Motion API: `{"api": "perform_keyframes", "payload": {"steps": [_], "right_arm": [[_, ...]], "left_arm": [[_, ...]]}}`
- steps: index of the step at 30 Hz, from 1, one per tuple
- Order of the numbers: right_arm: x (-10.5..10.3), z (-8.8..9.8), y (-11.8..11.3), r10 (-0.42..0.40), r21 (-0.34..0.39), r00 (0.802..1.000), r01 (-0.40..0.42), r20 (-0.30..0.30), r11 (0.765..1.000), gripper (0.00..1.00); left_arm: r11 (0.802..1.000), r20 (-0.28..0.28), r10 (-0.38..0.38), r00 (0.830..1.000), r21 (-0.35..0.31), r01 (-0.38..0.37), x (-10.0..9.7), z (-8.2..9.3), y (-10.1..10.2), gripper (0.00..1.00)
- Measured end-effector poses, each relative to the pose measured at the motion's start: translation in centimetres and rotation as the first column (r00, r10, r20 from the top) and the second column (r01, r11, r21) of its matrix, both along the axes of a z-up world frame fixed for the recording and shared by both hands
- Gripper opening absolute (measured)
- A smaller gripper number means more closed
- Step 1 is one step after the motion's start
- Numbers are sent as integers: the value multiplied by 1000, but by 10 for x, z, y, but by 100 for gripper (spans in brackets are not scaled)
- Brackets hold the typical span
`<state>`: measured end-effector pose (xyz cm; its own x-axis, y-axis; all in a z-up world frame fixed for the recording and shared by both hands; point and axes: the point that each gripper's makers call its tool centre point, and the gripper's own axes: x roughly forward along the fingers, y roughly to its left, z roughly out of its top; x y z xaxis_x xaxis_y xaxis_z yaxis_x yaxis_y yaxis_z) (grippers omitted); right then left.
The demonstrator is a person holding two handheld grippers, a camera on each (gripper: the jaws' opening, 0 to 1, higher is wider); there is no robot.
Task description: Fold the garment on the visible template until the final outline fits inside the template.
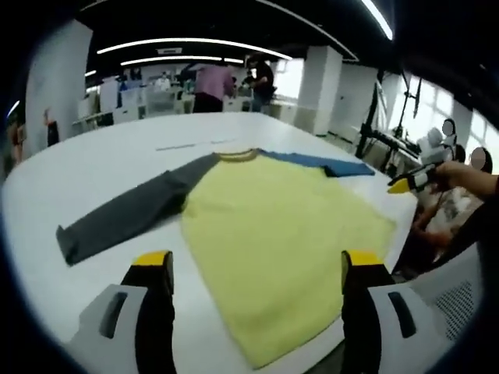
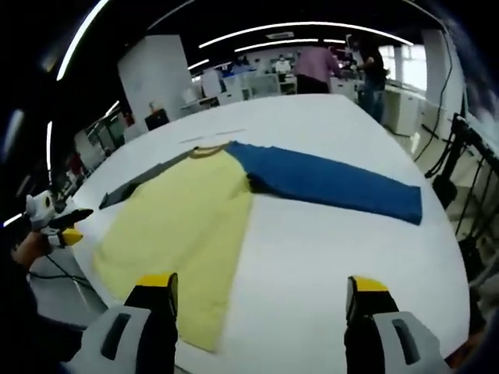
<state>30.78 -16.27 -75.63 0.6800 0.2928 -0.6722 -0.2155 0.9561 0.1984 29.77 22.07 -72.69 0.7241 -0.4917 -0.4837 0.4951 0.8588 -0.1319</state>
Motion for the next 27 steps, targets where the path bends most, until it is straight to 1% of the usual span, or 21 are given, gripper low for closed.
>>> {"api": "perform_keyframes", "payload": {"steps": [2, 4, 7, 9, 11, 13, 15, 16, 20, 22, 25, 26, 27], "right_arm": [[4, 0, -6, -10, -5, 1000, 10, -2, 1000, 93], [12, -1, -19, -23, -15, 1000, 23, 3, 1000, 94], [20, -2, -32, -44, -19, 999, 44, 14, 999, 96], [24, 0, -37, -66, -23, 998, 67, 23, 997, 92], [27, 0, -41, -73, -28, 997, 73, 15, 997, 89], [33, 3, -48, -86, -42, 995, 88, 40, 995, 88], [38, 4, -54, -104, -36, 994, 105, 40, 994, 86], [43, 7, -57, -109, -35, 992, 112, 63, 993, 85], [53, 6, -73, -132, -73, 987, 138, 88, 988, 81], [58, 5, -80, -148, -80, 984, 157, 104, 984, 78], [62, 2, -91, -180, -74, 978, 188, 105, 979, 75], [63, 0, -97, -195, -76, 976, 203, 100, 976, 74], [65, -1, -103, -197, -87, 974, 207, 110, 974, 72]], "left_arm": [[1000, 18, -15, 1000, 5, 15, 2, 2, -3, 91], [1000, 23, -21, 1000, -7, 22, 2, 3, -6, 96], [999, 39, -35, 999, -16, 36, 3, 5, -9, 99], [999, 43, -43, 998, -13, 44, 3, 6, -11, 99], [999, 47, -49, 998, -12, 50, 3, 7, -12, 99], [998, 50, -57, 997, -7, 57, 3, 7, -12, 99], [998, 51, -60, 997, -7, 60, 4, 7, -13, 99], [998, 53, -63, 997, -8, 63, 4, 8, -13, 99], [998, 61, -65, 996, -4, 65, 5, 9, -13, 99], [998, 66, -62, 996, -5, 63, 5, 10, -13, 99], [998, 73, -64, 995, -10, 65, 6, 10, -13, 99], [997, 76, -70, 995, -10, 71, 5, 11, -14, 99], [997, 79, -74, 994, -9, 75, 5, 11, -14, 99]]}}
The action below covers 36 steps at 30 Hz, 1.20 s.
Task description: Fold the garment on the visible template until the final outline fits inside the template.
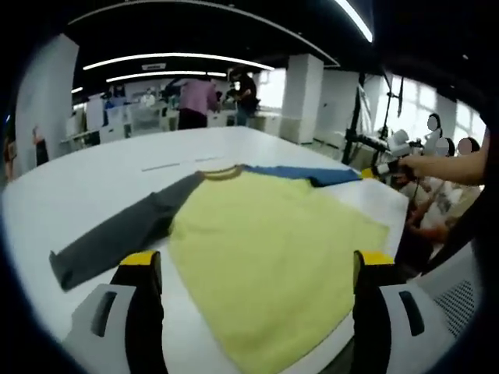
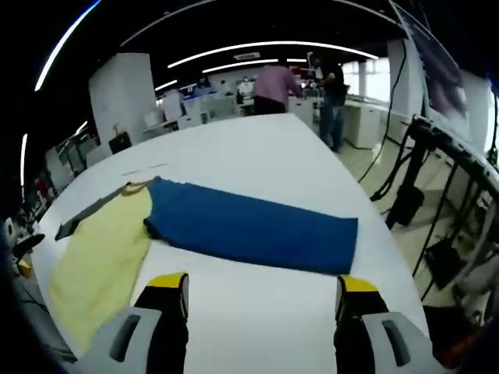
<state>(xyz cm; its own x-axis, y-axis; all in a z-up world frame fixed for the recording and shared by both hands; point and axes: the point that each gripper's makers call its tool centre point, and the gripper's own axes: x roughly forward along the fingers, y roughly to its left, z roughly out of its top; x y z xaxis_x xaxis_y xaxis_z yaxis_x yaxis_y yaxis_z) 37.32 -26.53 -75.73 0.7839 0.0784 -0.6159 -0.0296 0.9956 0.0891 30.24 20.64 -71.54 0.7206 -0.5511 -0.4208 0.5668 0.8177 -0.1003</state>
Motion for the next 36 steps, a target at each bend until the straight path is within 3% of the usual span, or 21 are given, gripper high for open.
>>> {"api": "perform_keyframes", "payload": {"steps": [4, 10, 13, 23, 36], "right_arm": [[2, -9, -17, -69, 38, 997, 70, -21, 997, 68], [6, -17, -36, -94, 6, 995, 94, -34, 996, 57], [13, -22, -50, -129, 14, 991, 130, -32, 991, 46], [13, -25, -58, -182, -43, 982, 180, -53, 983, 18], [19, -30, -70, -207, -63, 975, 202, -79, 977, 8]], "left_arm": [[1000, 8, -8, 1000, -2, 8, -1, 2, -2, 99], [1000, 4, -14, 1000, 4, 14, -2, 1, -2, 99], [1000, 0, -13, 1000, 7, 13, -3, 0, -2, 99], [1000, 0, 1, 1000, -4, -1, -3, 1, 2, 99], [1000, -13, 5, 1000, 6, -5, -5, -2, 5, 99]]}}
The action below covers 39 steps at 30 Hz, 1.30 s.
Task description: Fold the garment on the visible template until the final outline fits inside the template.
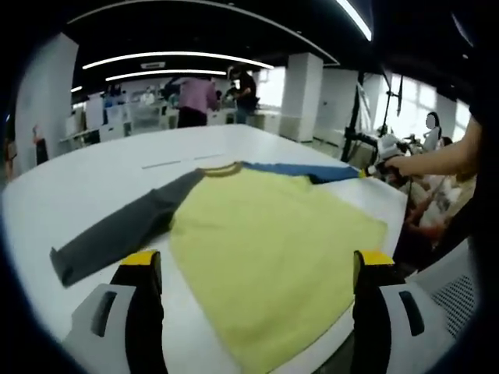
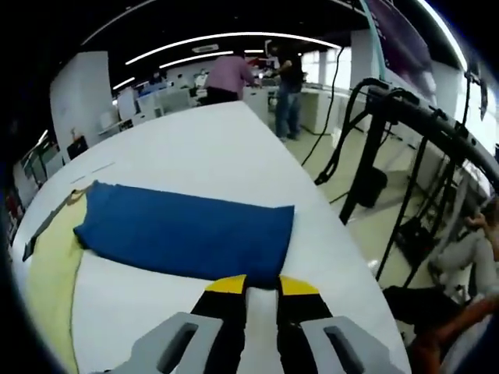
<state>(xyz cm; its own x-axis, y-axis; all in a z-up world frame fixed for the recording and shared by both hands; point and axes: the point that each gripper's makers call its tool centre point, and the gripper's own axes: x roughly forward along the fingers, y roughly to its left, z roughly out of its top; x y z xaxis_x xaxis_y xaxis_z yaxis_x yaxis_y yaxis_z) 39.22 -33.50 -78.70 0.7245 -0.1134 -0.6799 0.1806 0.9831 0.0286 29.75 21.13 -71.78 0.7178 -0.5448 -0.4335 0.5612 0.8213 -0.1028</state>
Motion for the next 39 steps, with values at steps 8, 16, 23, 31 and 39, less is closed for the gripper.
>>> {"api": "perform_keyframes", "payload": {"steps": [8, 16, 23, 31, 39], "right_arm": [[12, -9, -21, -13, 9, 1000, 13, -6, 1000, 4], [19, -6, -30, -16, 7, 1000, 16, 18, 1000, 0], [18, 2, -17, -7, -1, 999, 7, 35, 1000, 0], [25, 14, -15, 0, 7, 997, -1, 80, 1000, 0], [38, 31, -1, 19, 36, 989, -24, 145, 999, 0]], "left_arm": [[1000, -5, -6, 1000, 6, 6, -2, -1, 0, 99], [1000, -6, -4, 1000, 8, 4, -3, -2, 1, 99], [1000, -7, -1, 1000, 7, 1, -3, -2, 2, 99], [1000, 5, 4, 1000, 13, -4, -1, -1, 3, 99], [1000, 12, 6, 1000, 19, -6, 0, 0, 5, 99]]}}
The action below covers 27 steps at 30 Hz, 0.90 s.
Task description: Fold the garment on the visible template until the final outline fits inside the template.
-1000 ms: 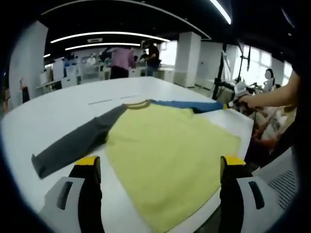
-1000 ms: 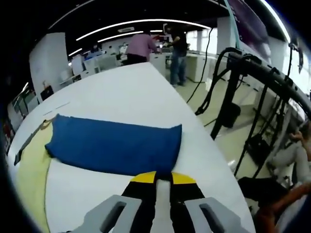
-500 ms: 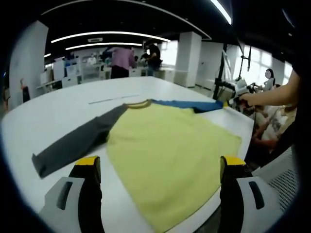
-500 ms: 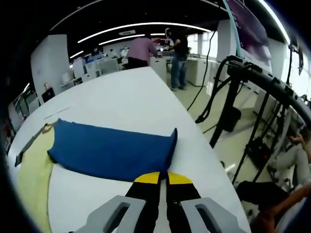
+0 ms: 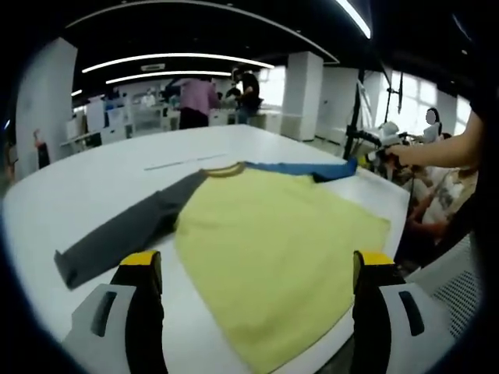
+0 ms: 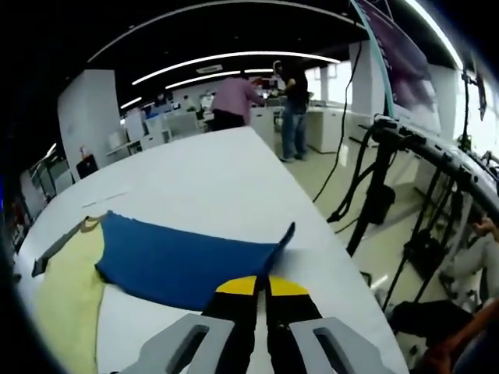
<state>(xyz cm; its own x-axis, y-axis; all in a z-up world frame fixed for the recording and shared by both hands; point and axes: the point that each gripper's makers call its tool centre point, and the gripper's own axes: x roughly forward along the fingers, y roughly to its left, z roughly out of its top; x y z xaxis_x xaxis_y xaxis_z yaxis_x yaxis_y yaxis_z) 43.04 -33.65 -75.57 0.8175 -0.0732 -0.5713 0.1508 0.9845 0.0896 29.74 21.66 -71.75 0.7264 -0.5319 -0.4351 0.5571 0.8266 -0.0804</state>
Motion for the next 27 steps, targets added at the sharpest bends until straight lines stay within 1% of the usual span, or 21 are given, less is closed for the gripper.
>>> {"api": "perform_keyframes", "payload": {"steps": [4, 6, 9, 10, 12, 14, 16, 19, 21, 25, 27], "right_arm": [[8, 7, 6, 21, 11, 999, -22, 29, 1000, 0], [10, 13, 15, 26, 20, 999, -27, 39, 999, 0], [15, 16, 21, 37, 32, 998, -38, 54, 999, 0], [16, 21, 26, 44, 36, 997, -47, 63, 998, 0], [19, 24, 30, 57, 51, 996, -61, 73, 997, 0], [22, 29, 40, 78, 56, 993, -83, 90, 995, 0], [18, 39, 58, 97, 60, 990, -103, 103, 993, 0], [22, 37, 69, 125, 58, 985, -132, 115, 990, 0], [25, 42, 76, 145, 53, 982, -152, 122, 987, 0], [23, 55, 99, 173, 50, 976, -181, 134, 982, 0], [28, 57, 101, 190, 50, 973, -198, 133, 979, 0]], "left_arm": [[1000, 2, -5, 1000, -1, 5, -1, 1, -1, 99], [1000, 1, -6, 1000, 1, 6, -1, 0, -1, 99], [1000, 0, -8, 1000, 1, 8, -3, 0, -1, 99], [1000, -1, -9, 1000, 2, 9, -3, 0, -1, 99], [1000, 1, -9, 1000, 3, 9, -3, 0, -1, 99], [1000, 3, -8, 1000, 1, 8, -3, 1, -1, 99], [1000, 13, -4, 1000, -1, 4, -2, 4, -2, 99], [1000, 18, -3, 1000, -8, 3, -1, 8, -5, 99], [1000, 19, -7, 1000, -8, 7, -1, 9, -7, 99], [1000, 21, -10, 1000, -10, 10, -1, 10, -8, 99], [1000, 19, -9, 1000, -8, 9, -1, 10, -8, 99]]}}
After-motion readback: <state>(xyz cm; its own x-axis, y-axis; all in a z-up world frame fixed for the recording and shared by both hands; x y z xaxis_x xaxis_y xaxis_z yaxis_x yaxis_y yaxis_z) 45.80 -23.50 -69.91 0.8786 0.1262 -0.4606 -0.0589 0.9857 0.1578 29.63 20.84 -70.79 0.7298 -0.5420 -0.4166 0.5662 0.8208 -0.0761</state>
